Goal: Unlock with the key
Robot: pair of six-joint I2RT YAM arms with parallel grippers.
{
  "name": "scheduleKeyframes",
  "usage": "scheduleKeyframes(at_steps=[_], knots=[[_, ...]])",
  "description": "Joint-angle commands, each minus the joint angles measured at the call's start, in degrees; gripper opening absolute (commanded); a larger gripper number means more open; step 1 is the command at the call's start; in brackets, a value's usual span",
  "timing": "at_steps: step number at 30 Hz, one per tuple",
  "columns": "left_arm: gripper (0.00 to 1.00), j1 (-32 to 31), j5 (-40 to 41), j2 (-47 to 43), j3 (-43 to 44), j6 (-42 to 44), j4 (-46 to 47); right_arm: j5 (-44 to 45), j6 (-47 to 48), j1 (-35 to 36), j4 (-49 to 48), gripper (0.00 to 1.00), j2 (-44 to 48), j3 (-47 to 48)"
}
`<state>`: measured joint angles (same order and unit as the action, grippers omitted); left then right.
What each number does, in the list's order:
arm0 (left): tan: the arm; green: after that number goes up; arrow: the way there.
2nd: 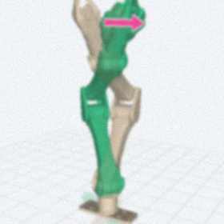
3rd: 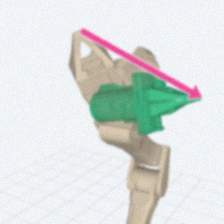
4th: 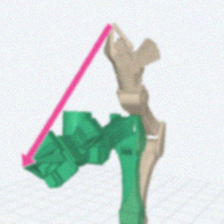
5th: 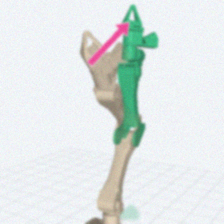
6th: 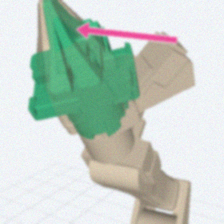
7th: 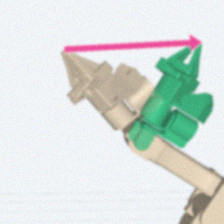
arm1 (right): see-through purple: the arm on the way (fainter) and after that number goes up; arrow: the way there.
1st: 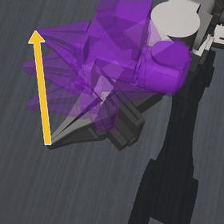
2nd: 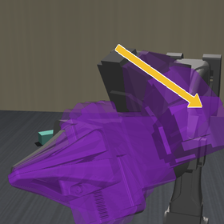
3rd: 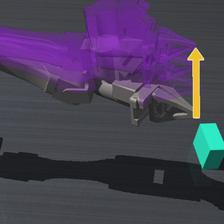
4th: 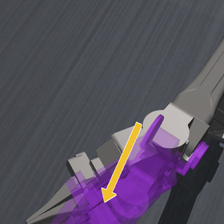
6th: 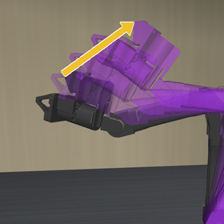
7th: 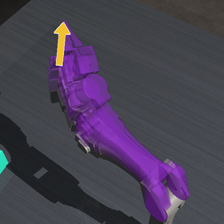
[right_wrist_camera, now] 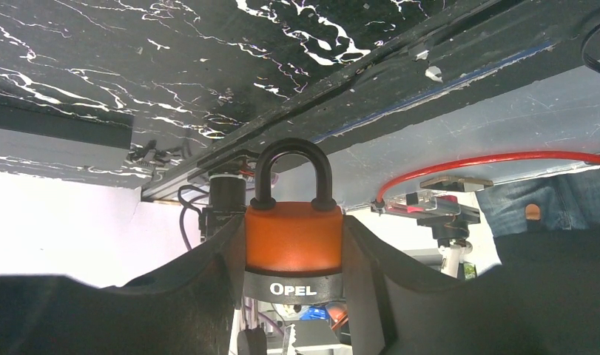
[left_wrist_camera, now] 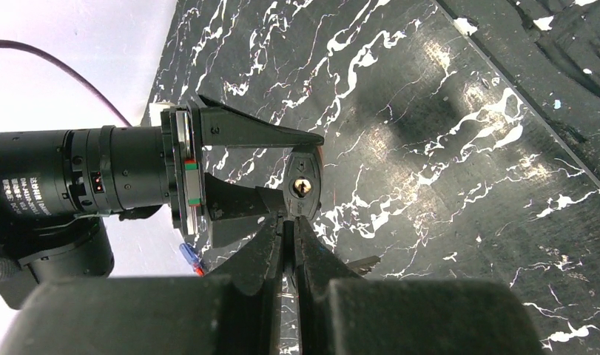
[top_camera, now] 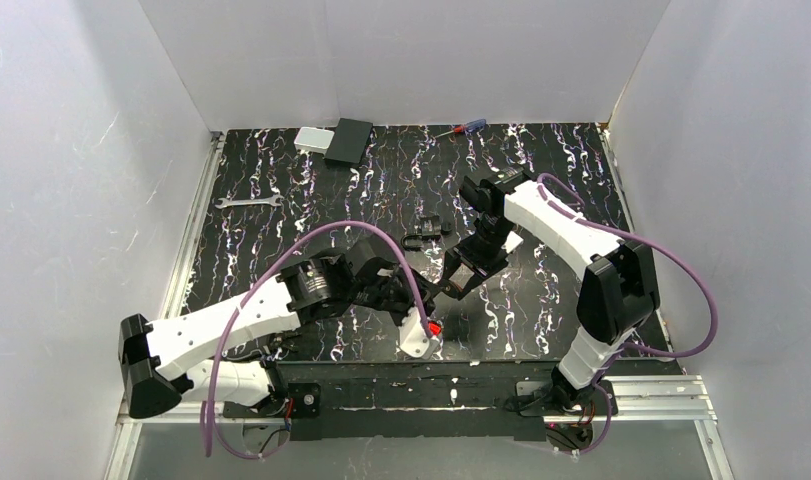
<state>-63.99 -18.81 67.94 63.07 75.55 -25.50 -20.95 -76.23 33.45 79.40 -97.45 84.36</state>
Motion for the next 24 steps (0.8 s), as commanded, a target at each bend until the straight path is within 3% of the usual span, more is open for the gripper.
scheduleKeyframes(at_steps=[1, 24], knots=[[0.00, -0.47, -0.24, 0.89, -0.47, 1.03, 1.75, -0.37, -0.17, 0.12, 2.17, 0.01, -0.33, 2.74], [0.00, -0.61, 0.66, 4.28, -0.50, 2.26, 2.59, -0.36, 0.68, 0.03, 2.14, 0.01, -0.11, 2.57]])
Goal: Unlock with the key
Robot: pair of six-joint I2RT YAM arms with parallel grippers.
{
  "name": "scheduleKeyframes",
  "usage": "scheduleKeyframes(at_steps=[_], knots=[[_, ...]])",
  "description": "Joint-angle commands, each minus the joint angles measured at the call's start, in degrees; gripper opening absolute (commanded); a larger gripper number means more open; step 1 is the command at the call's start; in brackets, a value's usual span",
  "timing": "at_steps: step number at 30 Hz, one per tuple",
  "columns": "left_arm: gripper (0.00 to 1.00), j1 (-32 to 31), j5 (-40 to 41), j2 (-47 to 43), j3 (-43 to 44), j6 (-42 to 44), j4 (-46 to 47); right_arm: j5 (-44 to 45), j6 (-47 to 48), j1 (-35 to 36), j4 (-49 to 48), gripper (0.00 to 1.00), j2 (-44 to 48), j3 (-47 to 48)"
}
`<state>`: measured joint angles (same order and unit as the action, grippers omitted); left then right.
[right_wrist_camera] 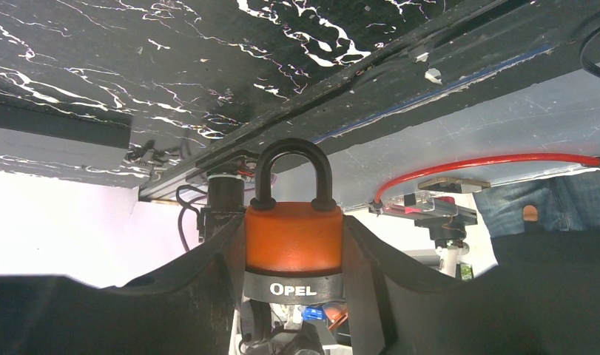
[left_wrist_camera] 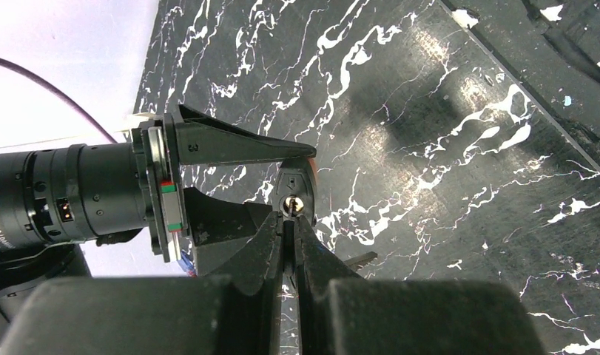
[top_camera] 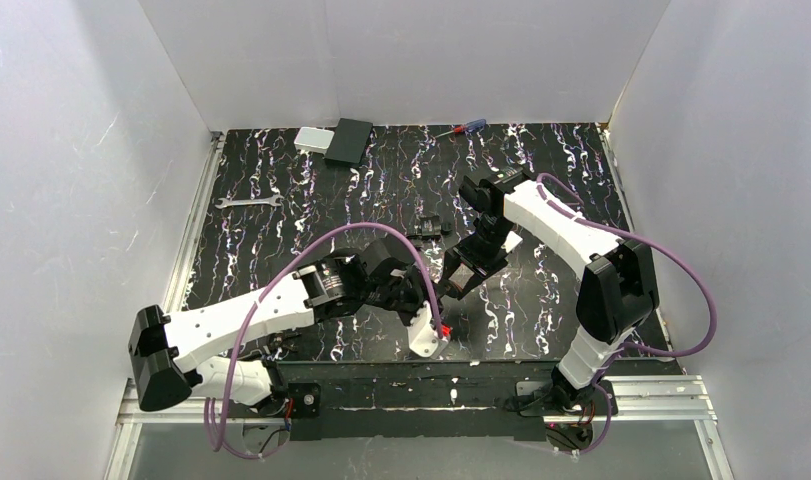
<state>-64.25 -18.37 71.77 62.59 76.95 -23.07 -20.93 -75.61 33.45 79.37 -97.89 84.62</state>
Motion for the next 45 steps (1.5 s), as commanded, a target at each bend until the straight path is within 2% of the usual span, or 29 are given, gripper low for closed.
scheduleKeyframes(at_steps=[1, 45], knots=[[0.00, -0.35, 0.29, 0.61, -0.01, 0.82, 0.18, -0.42, 0.11, 0.03, 2.11, 0.01, 0.33, 2.38], [0.00, -0.35, 5.89, 4.52, 3.38, 2.94, -0.16, -0.10, 0.57, 0.06, 2.19, 0.01, 1.08, 2.05]])
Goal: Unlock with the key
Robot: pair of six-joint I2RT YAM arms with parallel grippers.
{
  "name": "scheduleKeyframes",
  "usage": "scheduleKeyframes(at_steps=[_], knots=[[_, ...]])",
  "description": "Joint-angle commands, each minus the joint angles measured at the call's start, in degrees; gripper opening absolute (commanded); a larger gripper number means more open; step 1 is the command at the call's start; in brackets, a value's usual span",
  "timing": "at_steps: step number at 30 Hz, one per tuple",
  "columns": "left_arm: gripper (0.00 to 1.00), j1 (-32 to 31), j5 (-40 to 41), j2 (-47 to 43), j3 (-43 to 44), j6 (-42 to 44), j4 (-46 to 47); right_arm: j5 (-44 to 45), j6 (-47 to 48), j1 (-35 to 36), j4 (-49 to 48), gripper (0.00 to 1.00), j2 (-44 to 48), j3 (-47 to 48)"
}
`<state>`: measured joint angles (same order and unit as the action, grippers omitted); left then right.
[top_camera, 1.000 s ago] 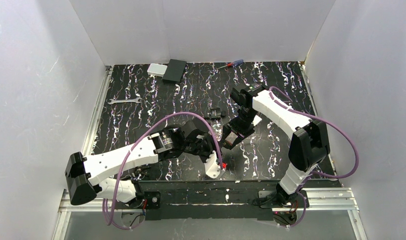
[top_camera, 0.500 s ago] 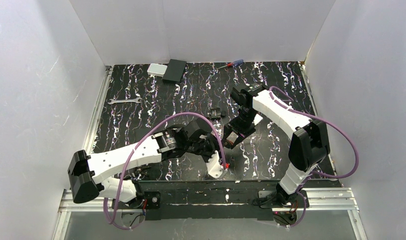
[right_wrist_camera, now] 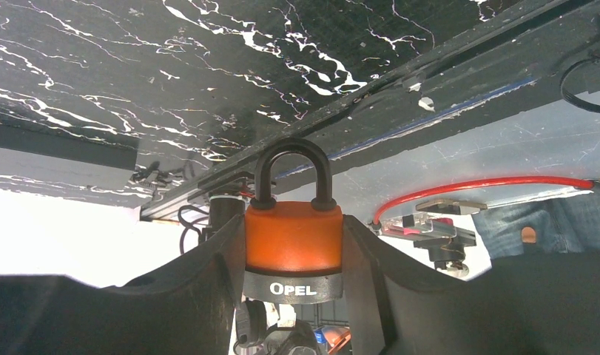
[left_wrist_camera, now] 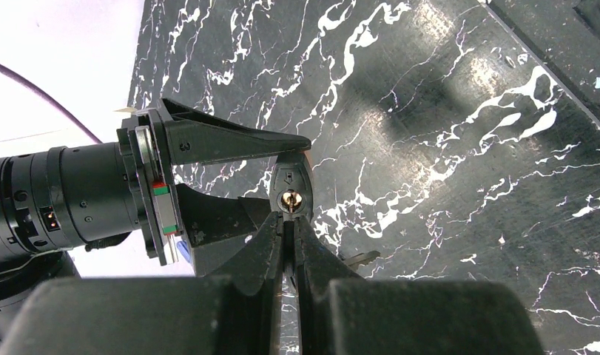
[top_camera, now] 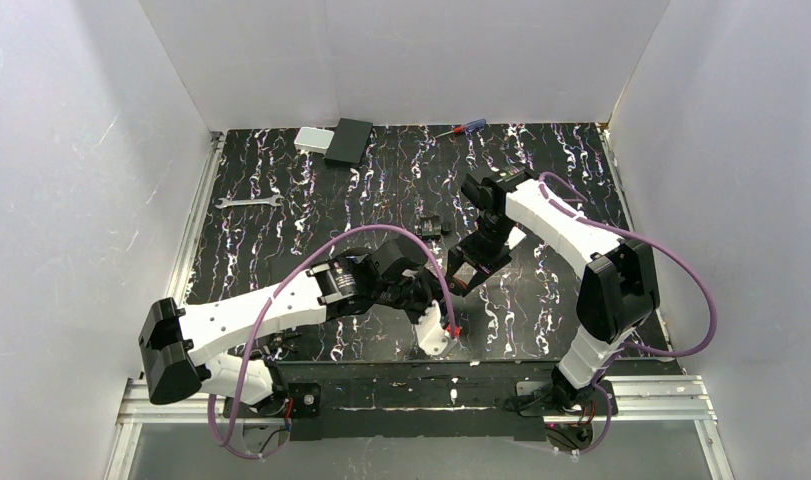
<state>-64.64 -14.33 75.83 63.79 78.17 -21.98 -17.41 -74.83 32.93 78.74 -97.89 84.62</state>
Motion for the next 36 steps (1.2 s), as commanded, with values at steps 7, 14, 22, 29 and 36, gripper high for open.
scheduleKeyframes(at_steps=[7, 14, 22, 29, 36], knots=[[0.00, 0.04, 2.80, 1.51, 4.20, 5.50, -5.35, -3.34, -0.79, 0.73, 2.82, 0.01, 1.11, 2.30], [0.00, 0.05, 1.77, 2.83, 5.85, 2.00, -5.00, -3.11, -1.64, 0.82, 2.82, 0.01, 1.00, 2.80], [0.00, -0.01, 3.64, 5.50, 9.37, 0.08, -7.64, -3.21, -3.16, 0.95, 2.91, 0.01, 1.43, 2.76], [0.00, 0.05, 8.55, 5.93, 9.17, 10.47, -11.64, -2.78, -3.56, 1.17, 2.83, 0.01, 1.73, 2.86], [0.00, 0.22, 9.17, 6.29, 9.62, 10.84, -11.48, -3.31, -2.91, 1.17, 2.82, 0.01, 1.39, 2.83]])
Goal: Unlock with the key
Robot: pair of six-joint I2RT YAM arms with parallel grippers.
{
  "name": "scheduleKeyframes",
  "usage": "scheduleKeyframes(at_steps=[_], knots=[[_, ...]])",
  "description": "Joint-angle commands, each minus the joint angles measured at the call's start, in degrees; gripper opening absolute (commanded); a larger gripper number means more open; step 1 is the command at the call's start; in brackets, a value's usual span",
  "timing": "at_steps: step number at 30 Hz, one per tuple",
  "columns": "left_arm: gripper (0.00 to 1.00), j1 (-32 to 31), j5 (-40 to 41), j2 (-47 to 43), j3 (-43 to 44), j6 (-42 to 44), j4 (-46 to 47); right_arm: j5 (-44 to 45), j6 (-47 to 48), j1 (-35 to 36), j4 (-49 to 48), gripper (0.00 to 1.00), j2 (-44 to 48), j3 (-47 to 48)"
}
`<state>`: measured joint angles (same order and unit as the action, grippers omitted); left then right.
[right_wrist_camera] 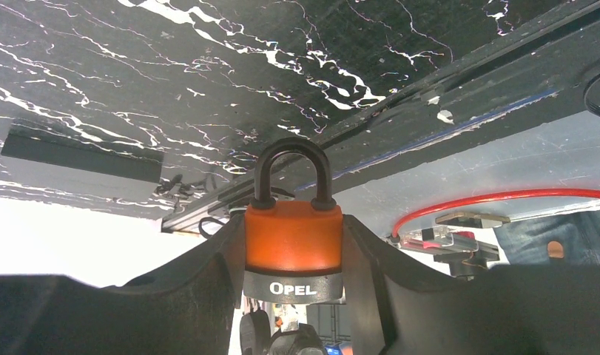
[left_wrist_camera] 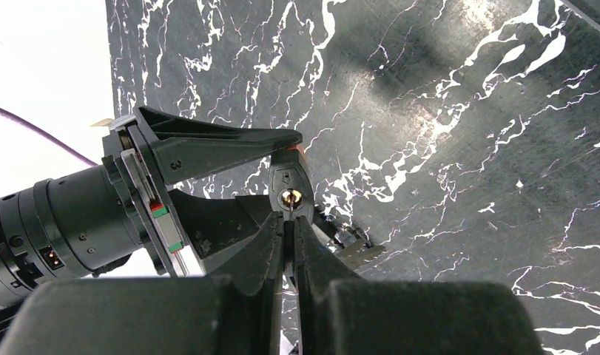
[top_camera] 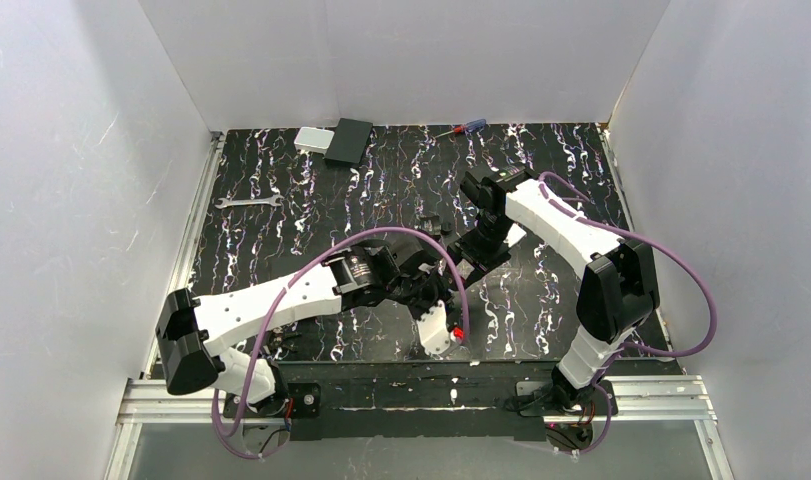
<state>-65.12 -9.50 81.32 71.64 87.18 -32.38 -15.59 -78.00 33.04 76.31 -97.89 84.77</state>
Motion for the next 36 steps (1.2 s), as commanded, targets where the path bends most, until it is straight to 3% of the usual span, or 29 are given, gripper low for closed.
scheduleKeyframes(at_steps=[1, 5, 12, 36], knots=[[0.00, 0.70, 5.11, 0.90, 1.95, 2.00, -1.02, -5.07, 0.28, 1.06, 5.25, 0.01, 1.41, 2.68], [0.00, 0.70, 5.94, 0.12, 3.37, 1.04, -0.81, -5.12, 0.21, 1.06, 5.25, 0.01, 1.42, 2.59], [0.00, 0.70, 0.18, -2.59, 2.53, -0.14, -4.02, -5.71, 0.23, 1.06, 5.25, 0.01, 0.96, 2.84], [0.00, 0.64, -1.14, -5.51, 1.24, -2.71, -3.82, -5.77, 0.57, 1.06, 5.25, 0.01, 0.23, 3.21]])
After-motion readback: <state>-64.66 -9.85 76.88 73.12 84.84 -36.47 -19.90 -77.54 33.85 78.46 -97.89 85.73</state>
